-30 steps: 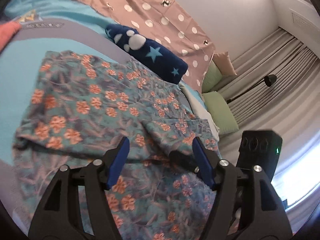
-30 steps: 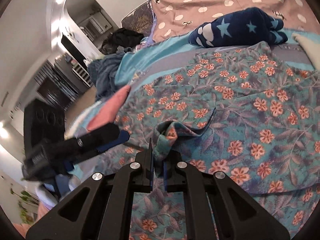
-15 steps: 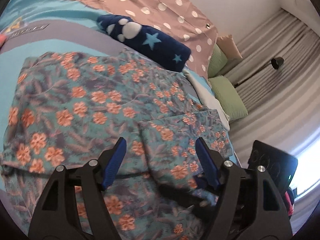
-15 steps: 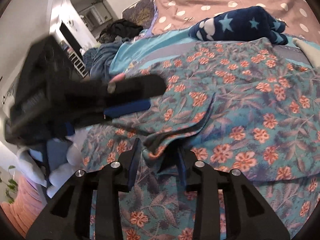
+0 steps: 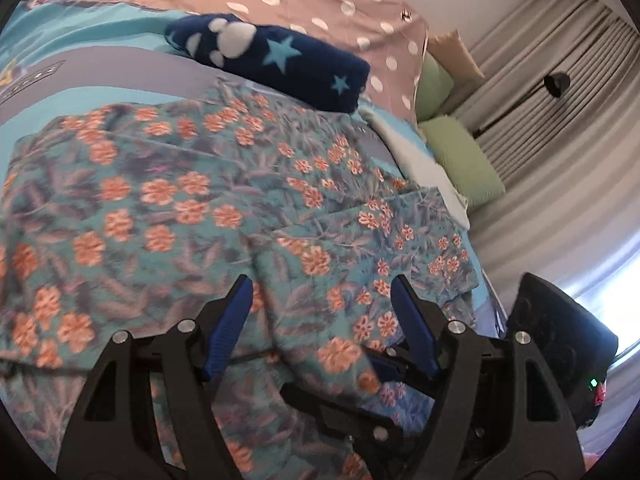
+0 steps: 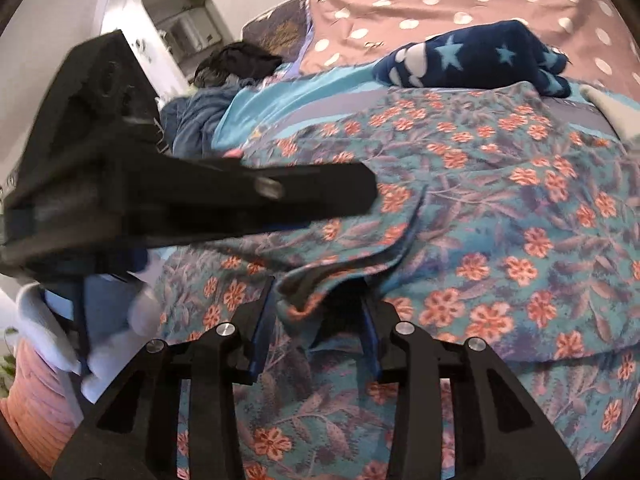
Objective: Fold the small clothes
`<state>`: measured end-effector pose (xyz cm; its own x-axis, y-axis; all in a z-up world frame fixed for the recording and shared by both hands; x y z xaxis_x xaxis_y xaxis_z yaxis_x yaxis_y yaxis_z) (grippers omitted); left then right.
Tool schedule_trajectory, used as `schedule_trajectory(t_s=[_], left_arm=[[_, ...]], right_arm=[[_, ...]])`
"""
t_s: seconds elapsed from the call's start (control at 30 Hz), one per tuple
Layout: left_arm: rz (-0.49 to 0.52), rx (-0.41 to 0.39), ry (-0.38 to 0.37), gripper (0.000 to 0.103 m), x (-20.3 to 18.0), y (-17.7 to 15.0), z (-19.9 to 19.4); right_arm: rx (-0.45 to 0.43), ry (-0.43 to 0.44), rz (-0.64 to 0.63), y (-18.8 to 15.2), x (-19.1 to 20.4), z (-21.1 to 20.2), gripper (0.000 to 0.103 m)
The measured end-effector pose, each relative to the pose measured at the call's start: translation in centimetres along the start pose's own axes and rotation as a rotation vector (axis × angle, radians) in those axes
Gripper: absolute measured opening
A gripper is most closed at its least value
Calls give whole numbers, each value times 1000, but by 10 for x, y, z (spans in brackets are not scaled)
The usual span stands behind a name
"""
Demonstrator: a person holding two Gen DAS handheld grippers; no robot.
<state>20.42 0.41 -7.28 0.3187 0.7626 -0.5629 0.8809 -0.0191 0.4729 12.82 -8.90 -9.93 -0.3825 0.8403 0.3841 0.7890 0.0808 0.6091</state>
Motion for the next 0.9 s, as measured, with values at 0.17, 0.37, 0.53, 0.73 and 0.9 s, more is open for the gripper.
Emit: schedule_trajectory(t_s=[0.17, 0.37, 0.53, 0.73, 0.9], left_arm=[[103, 66, 166, 73, -18, 5, 26], [213, 106, 345, 51, -29, 4, 46], [174, 59, 356, 13, -19, 14, 27], [-15, -2, 127, 16, 10, 19, -4], [-170, -15, 17, 62, 29, 10, -8]], right_arm=[[-24, 40, 85, -2, -16, -7, 35], [-20, 46, 90, -4, -15, -7, 35], [-18, 43, 93, -4, -16, -6, 35], [-6, -21, 50, -4, -7, -4, 34], [-1, -41, 39, -3, -6, -1, 33]])
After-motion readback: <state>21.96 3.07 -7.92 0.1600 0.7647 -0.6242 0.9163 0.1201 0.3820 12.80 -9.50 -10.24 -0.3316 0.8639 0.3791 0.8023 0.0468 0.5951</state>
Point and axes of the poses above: each gripper's, at about its wrist camera, not at the fingertips, and z roughly the way its jaws point, x to its left, y to its top, the point moved 2 cm from there along z, roughly the way its jaws point, and after that the axes turned 4 degrees about x, right-handed, at the moved point
